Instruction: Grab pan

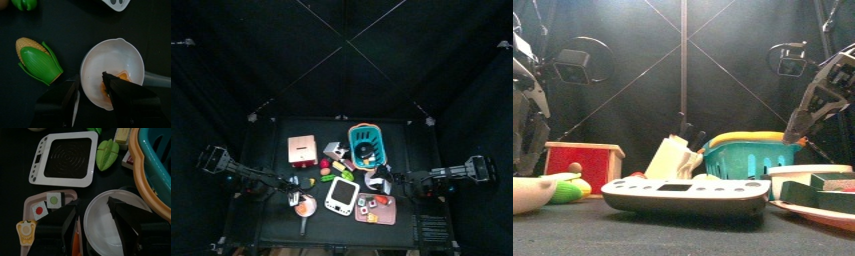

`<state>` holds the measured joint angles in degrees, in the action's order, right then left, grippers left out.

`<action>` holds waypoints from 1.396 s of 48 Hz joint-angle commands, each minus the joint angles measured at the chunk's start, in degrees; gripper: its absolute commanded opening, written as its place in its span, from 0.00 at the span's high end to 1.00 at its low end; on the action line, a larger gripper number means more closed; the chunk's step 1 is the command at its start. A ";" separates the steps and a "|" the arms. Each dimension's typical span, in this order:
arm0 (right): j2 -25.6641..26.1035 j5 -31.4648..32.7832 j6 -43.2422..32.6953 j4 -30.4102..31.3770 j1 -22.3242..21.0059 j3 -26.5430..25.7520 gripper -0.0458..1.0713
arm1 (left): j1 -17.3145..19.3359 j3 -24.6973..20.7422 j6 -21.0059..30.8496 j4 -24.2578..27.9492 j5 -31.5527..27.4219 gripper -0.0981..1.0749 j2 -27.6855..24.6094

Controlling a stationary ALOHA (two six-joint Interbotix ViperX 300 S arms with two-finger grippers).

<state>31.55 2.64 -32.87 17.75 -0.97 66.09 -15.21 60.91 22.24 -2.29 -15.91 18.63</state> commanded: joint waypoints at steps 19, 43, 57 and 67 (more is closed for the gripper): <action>0.18 -0.18 0.09 0.35 -0.09 -1.41 0.21 | 0.00 -0.70 -0.09 0.00 1.85 0.24 -6.15; 0.18 -0.18 0.09 0.35 -0.09 -1.41 0.21 | 0.70 -1.14 -0.18 -0.09 2.11 0.53 -5.98; 0.18 -0.18 0.09 0.35 -0.09 -1.41 0.21 | 1.85 -3.34 -0.26 -0.18 1.32 0.53 -3.96; 0.18 -0.18 0.09 0.35 -0.09 -1.41 0.21 | 2.02 -3.60 -0.18 -0.26 1.32 0.53 -3.43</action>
<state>31.38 2.64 -32.78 18.02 -0.97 66.01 -13.45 58.80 21.88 -2.46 -14.77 14.50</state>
